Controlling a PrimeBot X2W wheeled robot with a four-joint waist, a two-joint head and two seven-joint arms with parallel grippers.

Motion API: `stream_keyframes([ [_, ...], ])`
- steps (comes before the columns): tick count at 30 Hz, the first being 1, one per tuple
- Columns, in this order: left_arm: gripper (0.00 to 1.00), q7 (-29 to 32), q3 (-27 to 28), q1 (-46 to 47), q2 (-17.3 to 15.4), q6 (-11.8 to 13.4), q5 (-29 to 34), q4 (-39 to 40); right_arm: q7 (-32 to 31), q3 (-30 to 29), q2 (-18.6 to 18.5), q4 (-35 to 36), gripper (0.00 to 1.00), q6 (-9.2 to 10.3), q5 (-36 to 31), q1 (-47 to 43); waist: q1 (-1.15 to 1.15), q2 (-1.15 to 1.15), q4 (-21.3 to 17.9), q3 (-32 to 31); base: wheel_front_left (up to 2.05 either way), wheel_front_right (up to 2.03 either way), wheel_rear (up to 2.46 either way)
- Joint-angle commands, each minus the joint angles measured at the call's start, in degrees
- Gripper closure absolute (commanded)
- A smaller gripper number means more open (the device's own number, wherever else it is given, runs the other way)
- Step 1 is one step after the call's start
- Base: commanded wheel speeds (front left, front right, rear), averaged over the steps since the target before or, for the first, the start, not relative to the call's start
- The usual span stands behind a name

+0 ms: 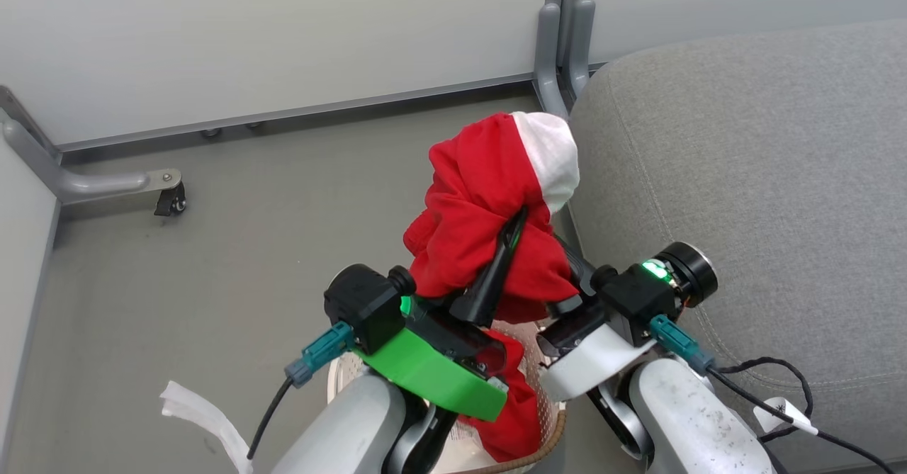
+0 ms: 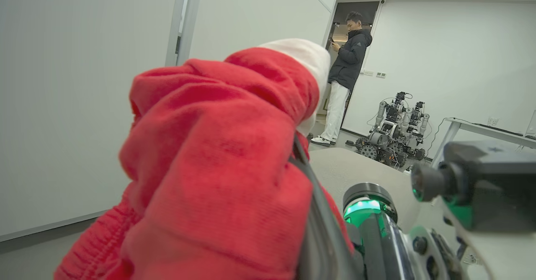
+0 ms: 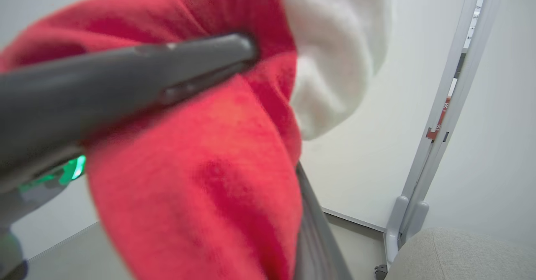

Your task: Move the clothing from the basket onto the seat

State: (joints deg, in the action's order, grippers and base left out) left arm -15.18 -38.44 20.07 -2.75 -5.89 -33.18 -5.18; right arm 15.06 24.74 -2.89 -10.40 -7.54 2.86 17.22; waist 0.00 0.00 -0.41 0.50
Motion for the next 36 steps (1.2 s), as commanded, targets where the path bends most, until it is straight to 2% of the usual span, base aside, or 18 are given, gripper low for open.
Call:
stream_keyframes([
  [1, 1.0, 0.0, 0.4, -0.4, -0.3, -0.2, -0.5, -0.1, 0.2, -0.3, 0.0, 0.3, 1.0, 0.1, 0.5, -0.3, 0.0, 0.0, 0.0, -0.1, 0.0, 0.0, 0.0],
  [7, 1.0, 0.0, 1.1, -1.0, -0.3, -0.3, -1.0, -0.3, 0.2, -1.3, 0.0, 1.2, 1.0, 0.1, 3.6, -0.9, 0.0, 0.0, 0.0, -0.3, 0.0, 0.0, 0.0],
  [20, 1.0, 0.1, 1.4, -1.6, -0.3, -0.4, -1.4, -1.2, 0.2, -0.3, 0.0, 2.0, 1.0, 0.1, 4.8, -1.0, 0.0, 0.0, -0.2, -0.4, 0.0, 0.0, 0.0],
  [21, 0.68, 0.1, 1.5, -1.5, -0.3, -0.1, -1.4, -1.4, 0.2, -0.3, 0.0, 2.1, 1.0, 0.1, 4.9, -0.9, 0.0, 0.0, -0.2, -0.3, 0.0, 0.0, 0.0],
  [22, 0.54, 0.1, 1.5, -1.5, -0.3, 0.0, -1.4, -1.7, 0.2, -0.3, 0.0, 2.2, 1.0, 0.1, 5.2, -0.8, 0.0, 0.0, -0.3, -0.3, 0.0, 0.0, 0.0],
  [23, 0.0, 0.1, 1.5, -1.5, -0.3, 0.2, -1.3, -2.0, 0.2, -0.3, 0.0, 2.2, 1.0, 0.1, 5.5, -0.7, 0.0, 0.0, -0.3, -0.2, 0.0, 0.0, 0.0],
  [29, 0.0, 0.1, 1.5, -1.2, -0.3, 0.2, -1.5, -3.5, 0.2, -0.3, 0.0, 2.5, 1.0, 0.1, 6.7, -0.2, 0.0, 0.0, -0.4, -0.1, 0.0, 0.0, 0.0],
  [36, 0.0, 0.1, 4.1, -2.1, -0.3, 0.0, 0.4, -4.8, 0.2, -4.9, 0.0, 3.4, 1.0, 0.1, 8.9, -0.6, 0.0, 0.0, -0.2, -0.4, 0.0, 0.0, 0.0],
])
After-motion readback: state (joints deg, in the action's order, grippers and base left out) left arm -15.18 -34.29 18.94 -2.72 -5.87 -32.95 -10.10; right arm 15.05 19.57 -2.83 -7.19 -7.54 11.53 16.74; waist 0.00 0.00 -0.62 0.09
